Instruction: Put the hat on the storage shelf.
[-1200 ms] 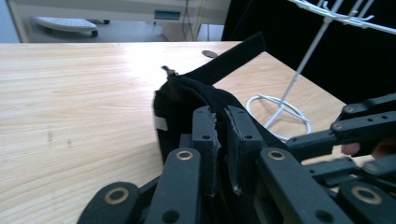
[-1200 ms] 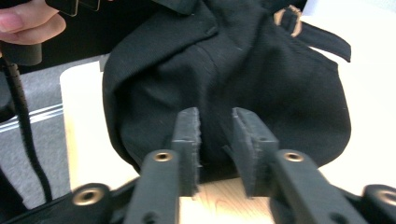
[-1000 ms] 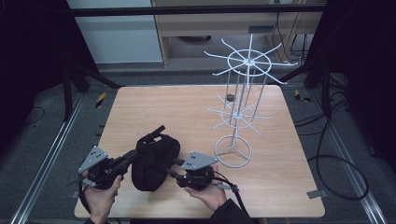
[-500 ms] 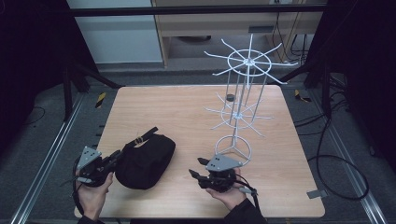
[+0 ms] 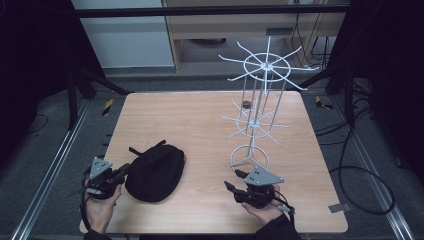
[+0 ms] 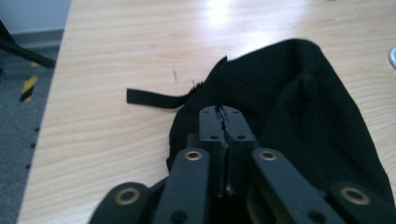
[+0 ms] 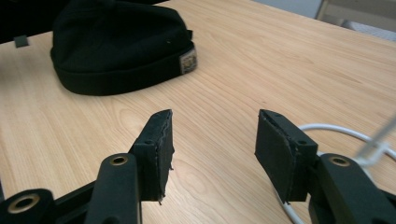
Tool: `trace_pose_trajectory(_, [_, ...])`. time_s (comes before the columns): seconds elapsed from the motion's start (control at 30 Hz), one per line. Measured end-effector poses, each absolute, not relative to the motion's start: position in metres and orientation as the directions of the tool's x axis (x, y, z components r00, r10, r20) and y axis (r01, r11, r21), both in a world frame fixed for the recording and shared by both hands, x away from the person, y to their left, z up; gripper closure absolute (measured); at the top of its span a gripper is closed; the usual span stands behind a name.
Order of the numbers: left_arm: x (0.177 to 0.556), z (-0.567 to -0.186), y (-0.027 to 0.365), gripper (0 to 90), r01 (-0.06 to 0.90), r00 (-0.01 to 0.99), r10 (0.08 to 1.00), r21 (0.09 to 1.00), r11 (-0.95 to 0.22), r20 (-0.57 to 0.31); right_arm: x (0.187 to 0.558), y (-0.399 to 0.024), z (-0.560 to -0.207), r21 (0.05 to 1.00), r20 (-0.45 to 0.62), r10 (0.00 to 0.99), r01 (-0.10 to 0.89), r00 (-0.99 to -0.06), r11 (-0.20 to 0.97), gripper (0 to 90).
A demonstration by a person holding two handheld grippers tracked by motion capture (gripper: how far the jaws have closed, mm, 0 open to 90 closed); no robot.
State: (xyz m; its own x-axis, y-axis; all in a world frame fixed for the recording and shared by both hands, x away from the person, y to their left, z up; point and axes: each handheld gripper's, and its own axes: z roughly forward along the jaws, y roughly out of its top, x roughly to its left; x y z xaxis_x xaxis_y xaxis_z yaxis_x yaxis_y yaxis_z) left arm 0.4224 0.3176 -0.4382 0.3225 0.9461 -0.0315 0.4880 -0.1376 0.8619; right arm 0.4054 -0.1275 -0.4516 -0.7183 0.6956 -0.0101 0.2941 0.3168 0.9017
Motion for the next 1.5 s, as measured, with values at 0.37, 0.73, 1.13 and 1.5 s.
trace_pose_trajectory(0.37, [0.429,-0.414,0.305,52.1,0.457,0.404,0.915,0.867,-0.198,-0.004,0.402,-0.188,-0.453,0.907,0.005,0.793,0.336,-0.61,0.253,45.0])
trace_pose_trajectory(0.73, [0.447,-0.415,0.276,45.9,0.501,0.493,0.869,0.808,-0.31,0.027,0.401,-0.224,-0.46,0.892,0.028,0.845,0.394,-0.534,0.22,44.4])
trace_pose_trajectory(1.13, [0.468,-0.438,0.265,55.7,0.577,0.514,0.856,0.717,-0.39,0.052,0.404,-0.227,-0.467,0.872,0.025,0.844,0.425,-0.536,0.244,44.5])
trace_pose_trajectory(1.5, [0.466,-0.44,0.268,76.4,0.591,0.506,0.862,0.714,-0.375,0.034,0.41,-0.229,-0.473,0.855,0.031,0.843,0.451,-0.537,0.256,45.6])
